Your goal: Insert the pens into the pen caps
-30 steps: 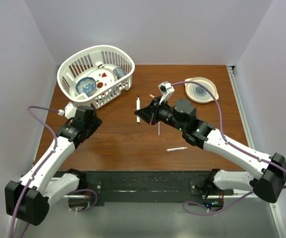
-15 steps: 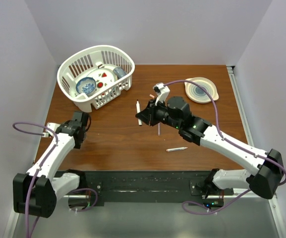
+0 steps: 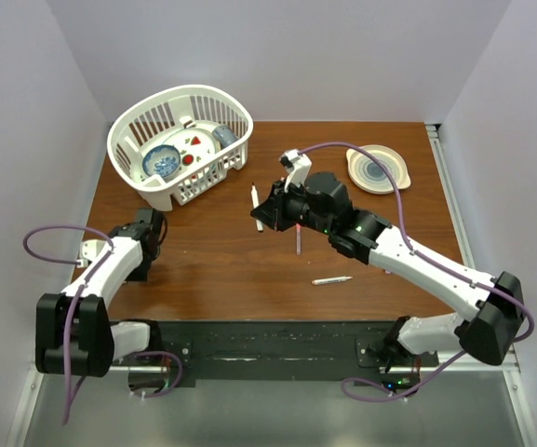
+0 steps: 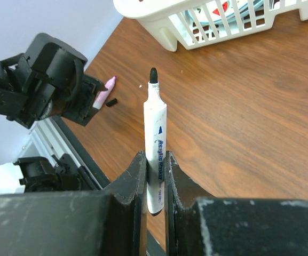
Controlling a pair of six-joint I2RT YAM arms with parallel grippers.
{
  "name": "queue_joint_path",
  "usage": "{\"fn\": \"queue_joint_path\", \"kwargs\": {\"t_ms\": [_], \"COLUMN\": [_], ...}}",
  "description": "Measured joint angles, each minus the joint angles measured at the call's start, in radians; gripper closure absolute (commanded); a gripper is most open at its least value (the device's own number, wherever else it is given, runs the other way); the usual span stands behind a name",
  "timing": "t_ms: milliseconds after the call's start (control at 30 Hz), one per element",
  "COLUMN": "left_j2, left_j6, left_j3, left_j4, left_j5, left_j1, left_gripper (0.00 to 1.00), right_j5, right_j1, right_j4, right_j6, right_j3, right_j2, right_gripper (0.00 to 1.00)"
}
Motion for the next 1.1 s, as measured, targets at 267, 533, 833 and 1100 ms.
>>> {"fn": "queue_joint_path", "kwargs": {"t_ms": [267,533,833,1100], "left_j2": [0.049,0.092,0.125,0.159], "left_j6": [0.029,0.062,0.082,0.098], "left_j3": [-0.014,-0.02,-0.024,-0.034], "left_j4": [0.091,0.135,0.159,0.164], "left_j5": [0.01,0.01,0.011,0.011], "left_j1": [0.049,0.052,0.074,0.077], "left_gripper": [0.4,0.39,0.39,0.4], "right_j5": [-0.002,-0.004,-0.003,-0.004], "right_j1": [0.0,0.0,0.0,0.0], "right_j4": [-0.018,-0.021,-0.022,-0.022], "right_j6": [0.001,0.002,0.002,0.002], "right_j3": [0.011,0.015,0.015,0.015], "right_j2": [0.035,0.039,0.039,0.039], "right_gripper": [1.0,1.0,1.0,1.0]}}
